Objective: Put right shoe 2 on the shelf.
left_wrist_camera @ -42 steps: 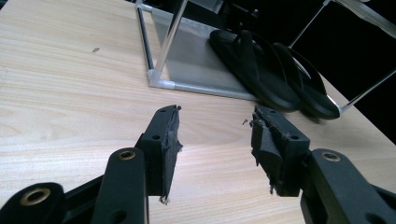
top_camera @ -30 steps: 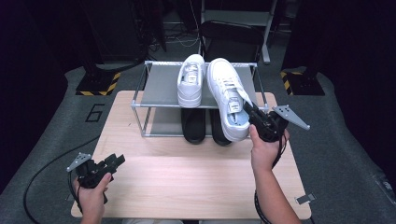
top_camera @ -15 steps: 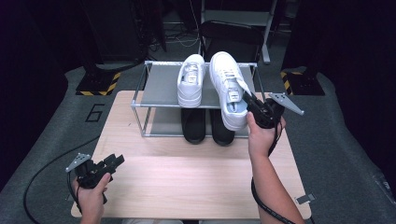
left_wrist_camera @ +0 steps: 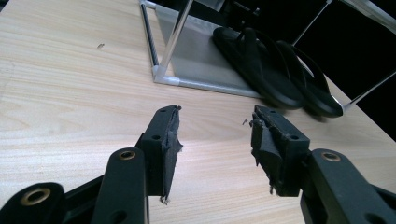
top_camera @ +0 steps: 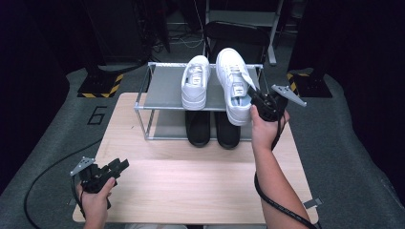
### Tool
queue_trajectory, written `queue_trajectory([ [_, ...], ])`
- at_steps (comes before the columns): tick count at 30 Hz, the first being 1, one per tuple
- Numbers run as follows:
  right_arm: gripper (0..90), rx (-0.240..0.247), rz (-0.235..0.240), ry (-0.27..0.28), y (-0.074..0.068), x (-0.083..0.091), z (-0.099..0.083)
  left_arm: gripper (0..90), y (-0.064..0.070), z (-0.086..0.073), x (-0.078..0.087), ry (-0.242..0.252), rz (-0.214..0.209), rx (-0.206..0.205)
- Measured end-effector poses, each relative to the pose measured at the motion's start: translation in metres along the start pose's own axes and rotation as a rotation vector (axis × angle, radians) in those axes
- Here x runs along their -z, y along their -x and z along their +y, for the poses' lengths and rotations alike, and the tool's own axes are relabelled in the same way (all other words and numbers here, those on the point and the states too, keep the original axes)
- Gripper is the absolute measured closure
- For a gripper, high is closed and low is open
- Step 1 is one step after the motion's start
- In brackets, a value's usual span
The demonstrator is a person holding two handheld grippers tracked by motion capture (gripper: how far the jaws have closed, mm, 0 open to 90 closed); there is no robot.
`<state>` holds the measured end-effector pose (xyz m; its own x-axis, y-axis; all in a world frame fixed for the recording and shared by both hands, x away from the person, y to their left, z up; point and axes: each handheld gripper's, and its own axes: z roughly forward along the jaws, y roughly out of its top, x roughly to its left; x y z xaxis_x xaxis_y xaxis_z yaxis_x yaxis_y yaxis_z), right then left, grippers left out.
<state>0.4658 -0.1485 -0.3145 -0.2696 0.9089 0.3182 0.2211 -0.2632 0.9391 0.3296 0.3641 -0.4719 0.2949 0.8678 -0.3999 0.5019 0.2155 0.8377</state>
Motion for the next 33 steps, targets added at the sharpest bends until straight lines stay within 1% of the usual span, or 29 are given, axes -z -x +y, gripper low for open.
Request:
queue_trajectory([
  [6,80.6,-0.004,-0.019,0.0,0.001,-0.01,0.004,51.1,0.001,0.001,0.001,0.006,-0.002,-0.003],
  [8,80.6,-0.019,-0.026,-0.004,0.001,-0.013,0.006,51.1,0.001,0.001,0.001,0.009,-0.001,-0.002],
  [13,80.6,-0.029,-0.04,-0.002,0.0,-0.022,0.01,51.1,0.0,0.0,0.001,0.008,-0.001,0.001],
  [19,80.5,-0.024,-0.046,-0.008,-0.004,-0.034,0.014,51.1,0.001,0.0,-0.001,-0.003,-0.003,-0.002],
  [21,80.5,-0.03,-0.048,-0.012,-0.004,-0.037,0.015,51.1,0.001,0.0,-0.001,-0.002,-0.004,-0.008],
  [25,80.5,-0.03,-0.06,-0.021,-0.005,-0.044,0.015,51.1,0.002,0.0,0.0,-0.002,-0.004,-0.002],
  [27,80.5,-0.031,-0.065,-0.027,-0.005,-0.047,0.015,51.0,0.002,0.0,0.001,0.0,-0.003,-0.007],
  [28,80.5,-0.031,-0.067,-0.028,-0.005,-0.048,0.015,51.1,0.002,0.0,0.002,0.001,0.0,-0.001],
  [29,80.5,-0.031,-0.068,-0.03,-0.005,-0.05,0.015,51.1,0.001,0.0,0.002,0.0,0.0,-0.011],
  [30,80.5,-0.032,-0.071,-0.031,-0.005,-0.05,0.015,51.1,0.001,0.001,0.003,-0.004,0.001,-0.009],
  [31,80.4,-0.033,-0.072,-0.032,-0.005,-0.051,0.015,51.1,0.002,0.001,0.003,0.017,0.002,0.008],
  [33,80.4,-0.036,-0.076,-0.031,-0.005,-0.052,0.015,51.1,0.002,0.002,0.004,0.015,0.002,0.006],
])
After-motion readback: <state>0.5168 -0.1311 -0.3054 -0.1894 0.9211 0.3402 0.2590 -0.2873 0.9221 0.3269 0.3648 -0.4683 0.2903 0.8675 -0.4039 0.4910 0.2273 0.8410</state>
